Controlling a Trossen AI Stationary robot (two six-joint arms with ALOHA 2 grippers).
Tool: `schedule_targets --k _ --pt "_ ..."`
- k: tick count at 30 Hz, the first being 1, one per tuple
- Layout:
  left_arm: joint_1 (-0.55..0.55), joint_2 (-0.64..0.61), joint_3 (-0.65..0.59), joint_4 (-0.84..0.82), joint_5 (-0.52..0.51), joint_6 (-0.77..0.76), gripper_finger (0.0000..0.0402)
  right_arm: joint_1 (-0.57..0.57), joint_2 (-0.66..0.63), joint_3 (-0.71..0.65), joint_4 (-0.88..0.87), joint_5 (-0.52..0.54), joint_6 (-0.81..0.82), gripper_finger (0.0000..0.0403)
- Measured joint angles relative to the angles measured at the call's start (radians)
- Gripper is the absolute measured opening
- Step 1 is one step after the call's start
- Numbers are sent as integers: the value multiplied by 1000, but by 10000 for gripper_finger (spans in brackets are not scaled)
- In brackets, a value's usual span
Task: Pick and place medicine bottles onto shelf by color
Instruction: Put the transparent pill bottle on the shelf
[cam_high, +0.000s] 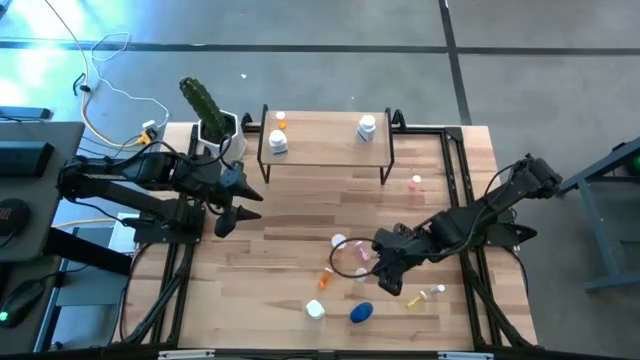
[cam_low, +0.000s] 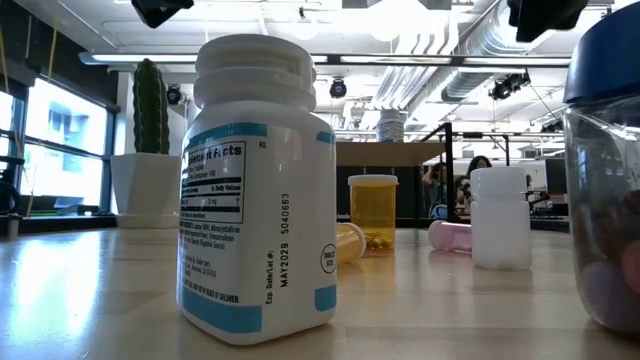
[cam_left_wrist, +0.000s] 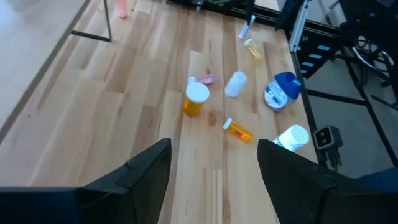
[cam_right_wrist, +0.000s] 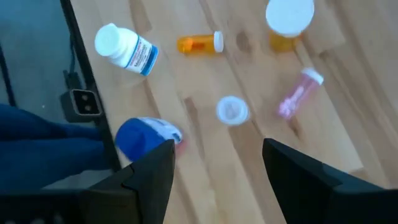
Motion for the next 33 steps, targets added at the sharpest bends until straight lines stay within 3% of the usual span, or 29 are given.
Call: schedule_targets --k 11,17,33 --pt "-5 0 0 0 -18 -8 229 38 1 -94 170 192 -116 234" --pt "-5 1 0 0 -18 -24 229 45 68 -141 305 214 -156 234" --pt "-5 1 0 0 -18 -26 229 46 241 -138 342 181 -162 234"
